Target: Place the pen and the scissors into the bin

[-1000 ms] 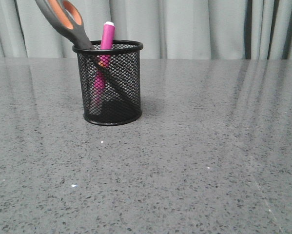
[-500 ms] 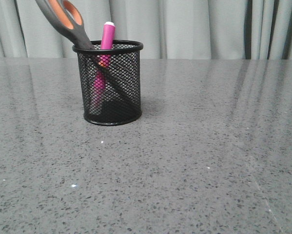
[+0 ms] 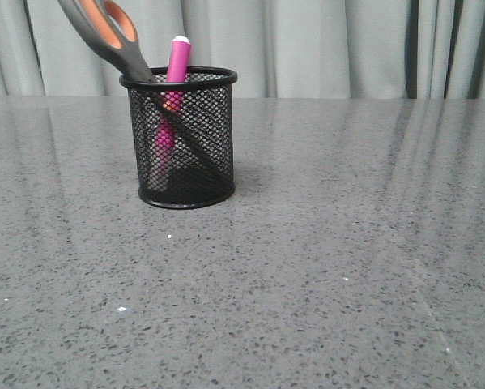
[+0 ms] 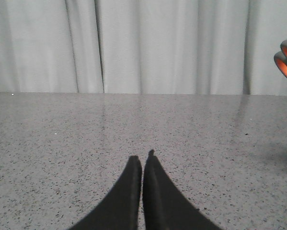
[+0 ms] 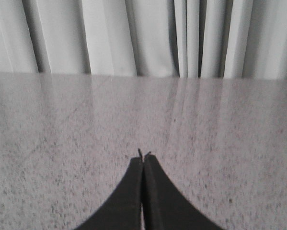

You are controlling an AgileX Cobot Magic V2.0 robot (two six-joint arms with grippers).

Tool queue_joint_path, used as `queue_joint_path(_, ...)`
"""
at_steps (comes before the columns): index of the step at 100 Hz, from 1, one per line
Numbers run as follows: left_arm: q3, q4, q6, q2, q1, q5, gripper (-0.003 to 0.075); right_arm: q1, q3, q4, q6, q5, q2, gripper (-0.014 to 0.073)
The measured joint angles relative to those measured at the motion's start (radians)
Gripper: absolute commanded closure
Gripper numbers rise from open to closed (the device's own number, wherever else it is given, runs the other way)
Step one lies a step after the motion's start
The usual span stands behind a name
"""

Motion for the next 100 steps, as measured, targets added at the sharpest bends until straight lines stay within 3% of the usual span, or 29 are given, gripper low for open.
queue_joint_path(23,0.0,0.0,0.0,0.0,0.0,0.002,0.0742,0.0,0.0,-0.004,-0.008,0.162,-0.076,0.0663)
queue_joint_path(100,0.0,0.0,0.0,0.0,0.0,0.002,0.0742,0.0,0.0,-0.036,-0.01,0.18,-0.076,0.0663)
